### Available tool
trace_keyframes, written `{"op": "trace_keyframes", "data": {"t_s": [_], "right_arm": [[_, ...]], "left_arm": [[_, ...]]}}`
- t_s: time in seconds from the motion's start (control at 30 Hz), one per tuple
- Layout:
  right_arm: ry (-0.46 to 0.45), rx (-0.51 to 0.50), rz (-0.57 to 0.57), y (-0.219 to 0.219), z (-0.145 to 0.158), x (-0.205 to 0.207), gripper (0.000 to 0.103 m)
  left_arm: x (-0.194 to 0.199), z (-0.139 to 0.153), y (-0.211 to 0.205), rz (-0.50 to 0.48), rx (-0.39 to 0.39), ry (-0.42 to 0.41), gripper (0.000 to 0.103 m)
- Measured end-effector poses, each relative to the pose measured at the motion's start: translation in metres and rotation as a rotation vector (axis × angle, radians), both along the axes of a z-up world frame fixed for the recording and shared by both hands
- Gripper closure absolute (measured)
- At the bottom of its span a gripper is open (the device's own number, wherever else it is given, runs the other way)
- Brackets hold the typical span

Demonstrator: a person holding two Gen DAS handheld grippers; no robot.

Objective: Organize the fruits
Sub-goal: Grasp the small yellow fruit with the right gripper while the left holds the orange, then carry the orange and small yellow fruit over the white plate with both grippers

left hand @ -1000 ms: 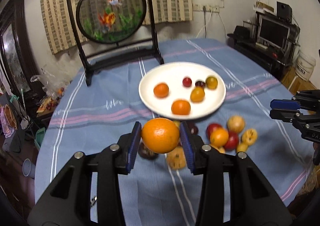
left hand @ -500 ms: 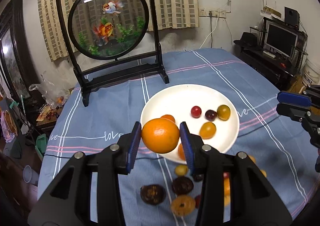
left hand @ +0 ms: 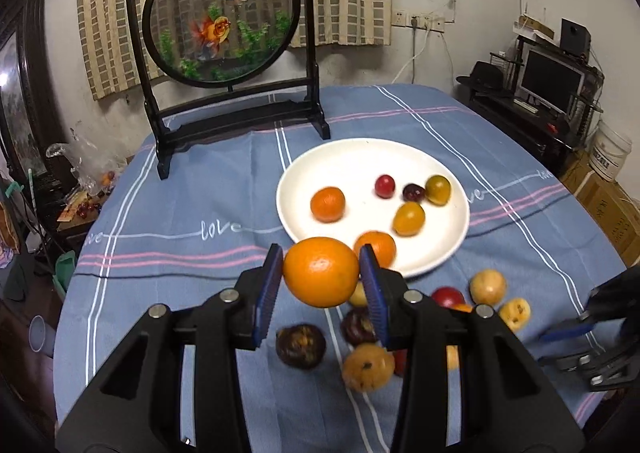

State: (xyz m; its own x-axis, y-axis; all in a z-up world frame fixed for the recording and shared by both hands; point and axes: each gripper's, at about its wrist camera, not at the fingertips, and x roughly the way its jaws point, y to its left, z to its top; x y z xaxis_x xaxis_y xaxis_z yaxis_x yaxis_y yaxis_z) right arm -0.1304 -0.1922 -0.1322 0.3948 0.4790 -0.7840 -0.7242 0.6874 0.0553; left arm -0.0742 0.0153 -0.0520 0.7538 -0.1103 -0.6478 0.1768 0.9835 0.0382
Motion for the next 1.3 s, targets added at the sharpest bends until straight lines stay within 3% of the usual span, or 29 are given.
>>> {"op": "trace_keyframes", "data": {"t_s": [0.13,0.27,0.3,0.37,0.4,0.53,0.6,0.73,0.87,1.1,1.3], "right_arm": [[0.053,-0.037,-0.062,0.002,-0.030,0.004,0.084],[0.068,-0.029,-0.118,0.008,-0.041,0.023,0.081],[0.071,-0.018,-0.121,0.008,-0.042,0.025,0.078],[0.069,0.023,-0.115,0.010,-0.041,0.026,0.051],[0.055,0.029,-0.125,0.011,-0.039,0.025,0.050],[0.012,-0.016,-0.132,0.018,-0.039,0.026,0.050],[0.003,-0.030,-0.134,0.020,-0.038,0.027,0.055],[-0.004,-0.057,-0.119,0.025,-0.040,0.031,0.074],[-0.031,-0.035,-0.126,0.017,-0.034,0.027,0.075],[-0.117,0.069,-0.147,-0.005,0.022,0.027,0.075],[-0.201,0.146,-0.175,-0.009,0.073,0.072,0.074]], "left_arm": [[-0.012,-0.002,-0.001,-0.010,-0.005,0.001,0.063],[-0.019,-0.001,0.001,-0.011,-0.005,0.000,0.063],[-0.019,-0.002,0.001,-0.010,-0.005,0.000,0.063],[-0.021,-0.002,0.003,-0.009,-0.006,0.002,0.063],[-0.021,-0.003,0.004,-0.009,-0.006,0.004,0.063],[-0.021,-0.008,0.004,-0.011,-0.008,0.018,0.063],[-0.021,-0.011,0.003,-0.013,-0.014,0.025,0.063],[-0.024,-0.011,-0.001,-0.019,-0.018,0.027,0.063],[-0.029,-0.012,-0.004,-0.028,-0.013,0.029,0.063],[-0.025,-0.001,-0.010,-0.036,-0.023,0.005,0.063],[0.016,0.014,-0.023,-0.034,-0.019,-0.011,0.063]]}}
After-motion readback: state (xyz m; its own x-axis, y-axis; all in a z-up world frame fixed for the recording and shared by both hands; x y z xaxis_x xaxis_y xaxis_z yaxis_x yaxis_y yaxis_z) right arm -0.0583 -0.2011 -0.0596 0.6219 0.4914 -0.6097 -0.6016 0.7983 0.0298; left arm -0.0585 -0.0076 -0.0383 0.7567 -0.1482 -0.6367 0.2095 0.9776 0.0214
